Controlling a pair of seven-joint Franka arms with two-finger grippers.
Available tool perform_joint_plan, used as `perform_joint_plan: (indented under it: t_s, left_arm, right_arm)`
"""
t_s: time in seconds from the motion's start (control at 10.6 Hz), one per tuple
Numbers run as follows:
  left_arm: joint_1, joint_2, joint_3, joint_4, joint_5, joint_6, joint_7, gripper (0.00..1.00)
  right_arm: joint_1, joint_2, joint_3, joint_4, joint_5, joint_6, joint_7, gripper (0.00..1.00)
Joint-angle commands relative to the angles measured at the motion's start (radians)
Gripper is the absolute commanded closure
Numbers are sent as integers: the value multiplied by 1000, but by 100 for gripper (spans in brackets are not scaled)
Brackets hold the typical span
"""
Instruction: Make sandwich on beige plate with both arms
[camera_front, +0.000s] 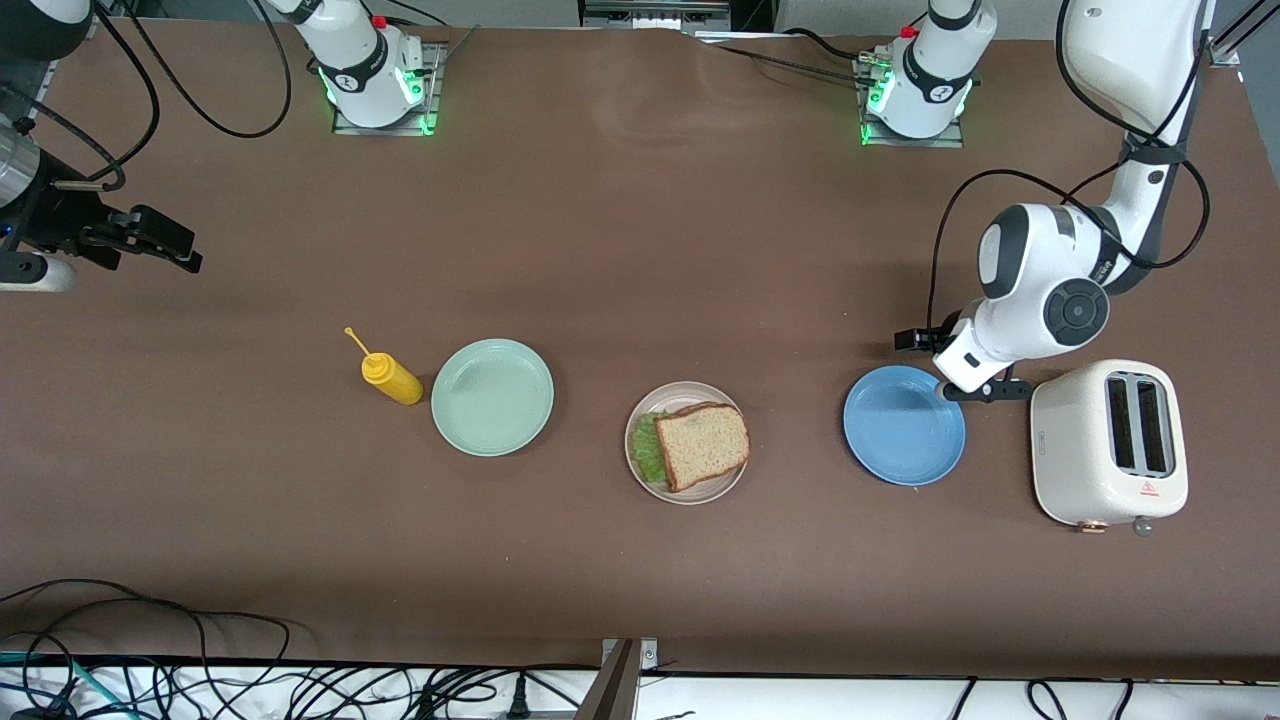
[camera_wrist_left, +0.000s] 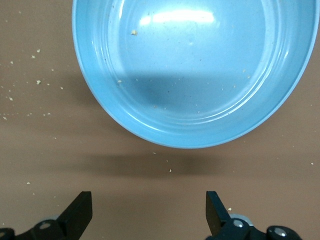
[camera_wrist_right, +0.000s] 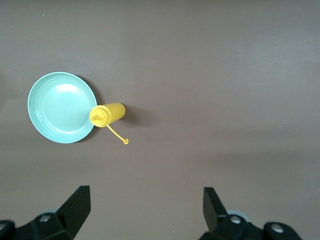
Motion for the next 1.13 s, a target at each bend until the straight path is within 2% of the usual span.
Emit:
perform_joint_plan:
  t_s: [0.0,0.09,0.19,0.38,0.57,1.04]
  left_arm:
    - [3,-70,-1,-52,37,10,12,0]
    - [3,-102,-1,-72,37,10,12,0]
    - [3,-146,-1,-103,37,10,12,0]
    - [22,-221,-2,-148,113,-11,12,0]
    - [41,-293,-2,-133,115,-121,16,0]
    - [41,-298,-1,166,115,-466,12,0]
  right_arm:
    - [-5,13,14,33,-19,-21,3,0]
    - [-5,13,17,34,-62,-24,6,0]
    - [-3,12,17,33,-63,-24,3,0]
    - [10,13,17,48,-75,-31,14,0]
    - [9,12,14,51,-64,-36,6,0]
    - [7,-3,10,82,-66,-80,6,0]
